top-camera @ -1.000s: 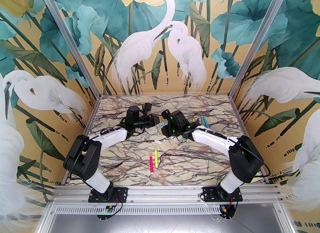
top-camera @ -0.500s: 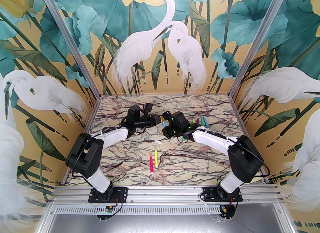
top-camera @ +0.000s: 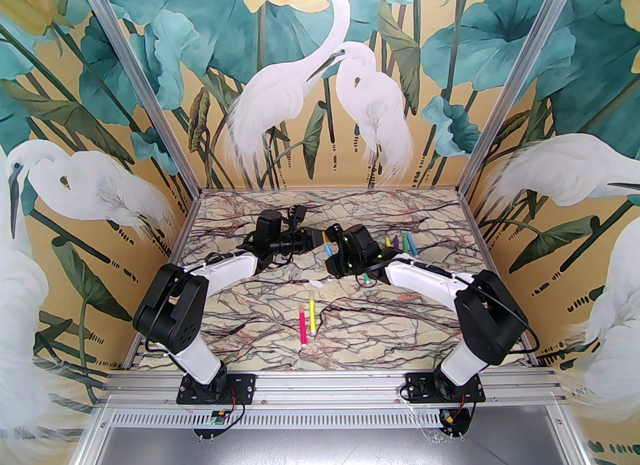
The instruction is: Open the pen caps
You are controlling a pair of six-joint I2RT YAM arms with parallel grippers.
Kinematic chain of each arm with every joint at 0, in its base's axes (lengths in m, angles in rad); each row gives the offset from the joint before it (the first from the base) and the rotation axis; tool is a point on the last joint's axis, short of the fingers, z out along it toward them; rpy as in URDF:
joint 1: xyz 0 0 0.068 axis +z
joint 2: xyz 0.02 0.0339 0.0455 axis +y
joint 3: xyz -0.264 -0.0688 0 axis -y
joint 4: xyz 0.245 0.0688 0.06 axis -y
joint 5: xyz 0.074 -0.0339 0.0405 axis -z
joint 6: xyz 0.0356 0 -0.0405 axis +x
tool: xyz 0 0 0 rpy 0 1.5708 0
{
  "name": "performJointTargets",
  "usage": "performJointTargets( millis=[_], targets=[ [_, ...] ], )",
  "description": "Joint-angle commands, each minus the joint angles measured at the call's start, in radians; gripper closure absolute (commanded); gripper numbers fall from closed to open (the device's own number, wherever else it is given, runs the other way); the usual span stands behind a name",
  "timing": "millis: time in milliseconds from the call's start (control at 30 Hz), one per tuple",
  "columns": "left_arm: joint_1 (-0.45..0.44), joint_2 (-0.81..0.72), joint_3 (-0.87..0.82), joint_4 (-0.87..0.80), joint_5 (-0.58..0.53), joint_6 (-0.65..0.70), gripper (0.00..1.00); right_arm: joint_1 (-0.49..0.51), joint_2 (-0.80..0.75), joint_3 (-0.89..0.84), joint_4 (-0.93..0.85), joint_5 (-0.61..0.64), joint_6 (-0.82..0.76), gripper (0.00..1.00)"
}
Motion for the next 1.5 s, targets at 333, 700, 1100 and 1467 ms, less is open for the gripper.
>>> performJointTargets(
  millis=[333,700,1100,1467],
  targets=[
    [-0.023,0.025,0.054,-0.019,0.025,0.018,0.74,-0.004,-0.062,-0.035,0.037,-0.032,-0.017,1.00],
    [-0.013,-0.002,0.072,-0.098,-0.057,0.050,0.96,0.001,-0.105,-0.146,0.015,-0.037,-0.017,1.00],
    [0.036,-0.003,0.101,-0.121,-0.086,0.014,1.00,0.036,-0.297,-0.371,0.052,-0.042,-0.025,1.00],
    [0.049,-0.027,0.115,-0.150,-0.128,-0.016,1.00,0.037,-0.347,-0.422,0.063,-0.046,-0.020,1.00]
  ],
)
